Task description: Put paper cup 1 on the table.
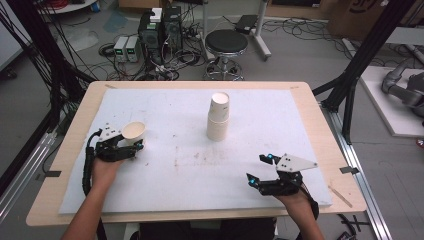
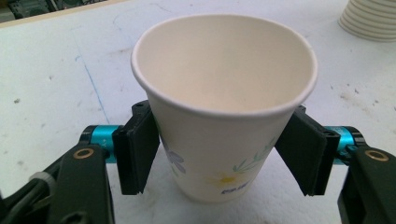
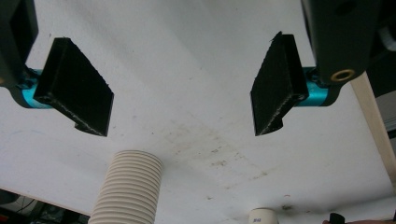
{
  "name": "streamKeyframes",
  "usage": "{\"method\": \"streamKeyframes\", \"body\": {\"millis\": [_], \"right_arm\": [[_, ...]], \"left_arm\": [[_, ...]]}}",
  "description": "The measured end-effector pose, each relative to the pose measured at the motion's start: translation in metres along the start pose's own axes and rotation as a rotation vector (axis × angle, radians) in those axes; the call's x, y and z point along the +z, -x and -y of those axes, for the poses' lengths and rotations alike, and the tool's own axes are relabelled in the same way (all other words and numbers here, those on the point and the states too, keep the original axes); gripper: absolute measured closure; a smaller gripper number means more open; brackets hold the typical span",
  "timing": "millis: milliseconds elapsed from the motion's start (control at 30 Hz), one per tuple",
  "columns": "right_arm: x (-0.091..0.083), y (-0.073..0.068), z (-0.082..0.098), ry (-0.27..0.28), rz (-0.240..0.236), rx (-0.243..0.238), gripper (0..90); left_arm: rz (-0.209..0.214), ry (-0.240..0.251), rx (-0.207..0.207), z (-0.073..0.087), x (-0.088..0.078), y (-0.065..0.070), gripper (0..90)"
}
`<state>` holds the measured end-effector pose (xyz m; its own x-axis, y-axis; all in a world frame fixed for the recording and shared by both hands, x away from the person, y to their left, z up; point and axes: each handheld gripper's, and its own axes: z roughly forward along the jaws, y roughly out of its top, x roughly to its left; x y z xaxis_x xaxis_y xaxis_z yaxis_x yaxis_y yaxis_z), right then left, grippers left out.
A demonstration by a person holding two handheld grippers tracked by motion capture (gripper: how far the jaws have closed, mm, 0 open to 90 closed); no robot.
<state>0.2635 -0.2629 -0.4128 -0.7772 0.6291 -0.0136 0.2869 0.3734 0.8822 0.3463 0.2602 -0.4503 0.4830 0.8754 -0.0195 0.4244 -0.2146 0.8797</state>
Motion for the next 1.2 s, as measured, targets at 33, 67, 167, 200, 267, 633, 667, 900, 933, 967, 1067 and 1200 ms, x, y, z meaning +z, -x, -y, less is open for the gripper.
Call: {"method": "streamKeyframes", "body": {"millis": [33, 67, 167, 200, 267, 633, 667, 900, 933, 967, 1067, 1200], "right_arm": [[0.0, 0.0, 0.0, 0.001, -0.002, 0.003, 21.8], [0.0, 0.0, 0.0, 0.004, 0.0, -0.002, 21.8], [-0.001, 0.001, 0.0, 0.006, 0.003, -0.004, 21.8], [0.0, 0.001, 0.0, 0.007, 0.002, -0.006, 21.8], [0.0, 0.0, -0.001, 0.006, 0.001, 0.002, 21.8], [-0.004, 0.003, 0.001, 0.009, 0.016, 0.01, 21.8], [-0.004, 0.003, 0.001, 0.007, 0.016, 0.018, 21.8], [-0.001, 0.006, 0.003, 0.003, 0.047, 0.018, 21.7], [-0.002, 0.006, 0.003, 0.002, 0.05, 0.023, 21.8], [-0.002, 0.007, 0.003, 0.005, 0.051, 0.023, 21.8], [-0.003, 0.008, 0.002, 0.017, 0.059, 0.034, 21.7], [-0.004, 0.011, 0.003, 0.02, 0.065, 0.032, 21.8]], "left_arm": [[-0.002, 0.002, -0.003, 0.002, -0.001, 0.0, 32.6], [-0.003, 0.001, -0.004, 0.004, -0.002, 0.0, 32.3], [-0.001, -0.011, -0.022, 0.008, -0.003, -0.002, 30.3], [0.004, -0.009, -0.027, 0.009, -0.003, -0.002, 29.3], [0.001, 0.0, -0.051, 0.01, -0.005, -0.003, 21.1], [-0.027, 0.177, -0.093, 0.001, -0.048, 0.0, 17.9], [-0.029, 0.201, -0.084, -0.003, -0.053, 0.002, 17.9], [0.126, 0.386, -0.08, -0.022, -0.07, 0.02, 15.5], [0.148, 0.395, -0.079, -0.023, -0.07, 0.023, 15.5], [0.175, 0.403, -0.075, -0.024, -0.069, 0.026, 15.5], [0.235, 0.4, -0.041, -0.028, -0.065, 0.038, 15.5], [0.266, 0.379, -0.025, -0.027, -0.059, 0.045, 15.5]]}}
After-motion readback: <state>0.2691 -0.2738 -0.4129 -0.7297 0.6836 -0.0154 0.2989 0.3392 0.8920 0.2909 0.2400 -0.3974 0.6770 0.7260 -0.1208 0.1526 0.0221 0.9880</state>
